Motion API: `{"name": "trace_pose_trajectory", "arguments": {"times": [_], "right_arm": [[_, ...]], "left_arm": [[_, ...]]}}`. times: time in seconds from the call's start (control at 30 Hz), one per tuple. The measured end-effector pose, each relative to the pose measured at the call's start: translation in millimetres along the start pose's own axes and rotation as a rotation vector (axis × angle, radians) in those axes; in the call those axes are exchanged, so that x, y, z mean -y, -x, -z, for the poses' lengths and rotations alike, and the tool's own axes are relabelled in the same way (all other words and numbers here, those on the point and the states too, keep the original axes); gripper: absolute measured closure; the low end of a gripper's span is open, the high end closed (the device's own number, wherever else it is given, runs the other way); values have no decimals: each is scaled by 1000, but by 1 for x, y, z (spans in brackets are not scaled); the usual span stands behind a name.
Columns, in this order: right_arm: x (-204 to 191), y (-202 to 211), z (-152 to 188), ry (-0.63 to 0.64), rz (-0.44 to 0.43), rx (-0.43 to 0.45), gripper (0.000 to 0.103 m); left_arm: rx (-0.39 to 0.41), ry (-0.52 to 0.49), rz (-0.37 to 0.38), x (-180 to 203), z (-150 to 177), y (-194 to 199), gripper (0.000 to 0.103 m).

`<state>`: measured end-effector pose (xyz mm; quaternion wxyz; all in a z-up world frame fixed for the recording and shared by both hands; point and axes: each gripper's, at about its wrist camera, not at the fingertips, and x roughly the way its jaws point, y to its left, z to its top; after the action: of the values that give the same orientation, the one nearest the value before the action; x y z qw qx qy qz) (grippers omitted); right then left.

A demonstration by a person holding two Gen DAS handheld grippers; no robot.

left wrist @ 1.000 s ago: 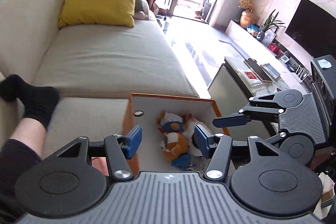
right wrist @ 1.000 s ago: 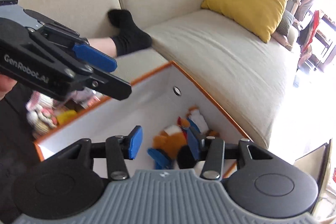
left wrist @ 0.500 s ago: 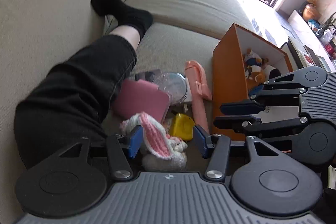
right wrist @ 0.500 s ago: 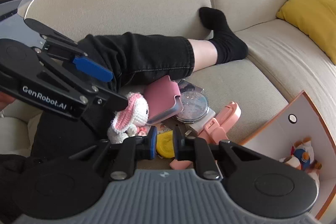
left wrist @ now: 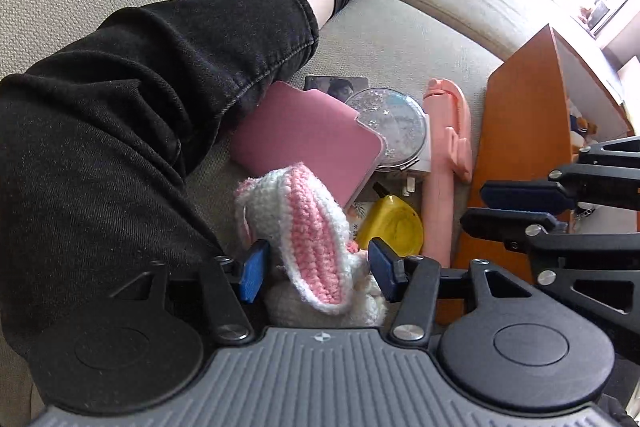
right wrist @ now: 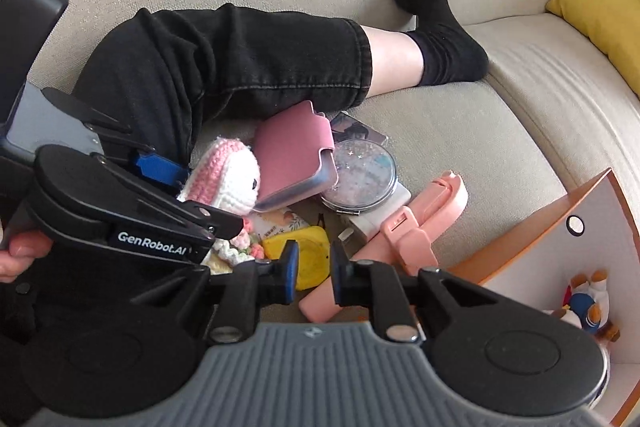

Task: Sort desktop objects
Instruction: 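Move both tools back to the pile of items beside the box, then grasp the crocheted bunny with the left tool while the right tool grasps the pink phone case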

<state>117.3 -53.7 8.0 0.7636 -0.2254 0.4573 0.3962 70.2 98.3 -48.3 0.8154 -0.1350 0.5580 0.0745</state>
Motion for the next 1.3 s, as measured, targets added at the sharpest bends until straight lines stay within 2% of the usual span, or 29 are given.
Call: {"name": "trace_pose_trajectory", "arguments": {"times": [0.13, 0.23, 0.37, 0.53, 0.67, 0.77, 0.97, 1.13, 1.23, 1.3], "right_arm": [[9, -3, -3, -11, -15, 4, 85], [15, -5, -8, -28, -35, 11, 81], [24, -9, -19, -56, -68, 21, 74], [33, -20, -39, -85, -100, 31, 70], [34, -36, -58, -83, -125, 17, 68], [34, -55, -71, -90, -157, -6, 64], [34, -93, -89, -82, -171, -64, 64], [34, -111, -97, -82, -238, -95, 64], [33, -115, -98, -90, -253, -115, 69], [33, -106, -97, -111, -281, -113, 77]], "left_arm": [[11, 6, -21, 0, -2, -10, 43], [27, 3, -22, -2, -1, -10, 51], [44, 9, 34, -13, -1, -1, 60], [91, 0, 96, -25, -1, 27, 63], [175, -25, 73, -35, -12, 56, 64], [203, -39, 50, -42, -23, 64, 64], [208, -53, 56, -47, -33, 55, 63], [217, -29, 85, -54, -30, 56, 63], [219, -22, 98, -58, -29, 57, 63], [221, -26, 102, -58, -28, 58, 63]]}}
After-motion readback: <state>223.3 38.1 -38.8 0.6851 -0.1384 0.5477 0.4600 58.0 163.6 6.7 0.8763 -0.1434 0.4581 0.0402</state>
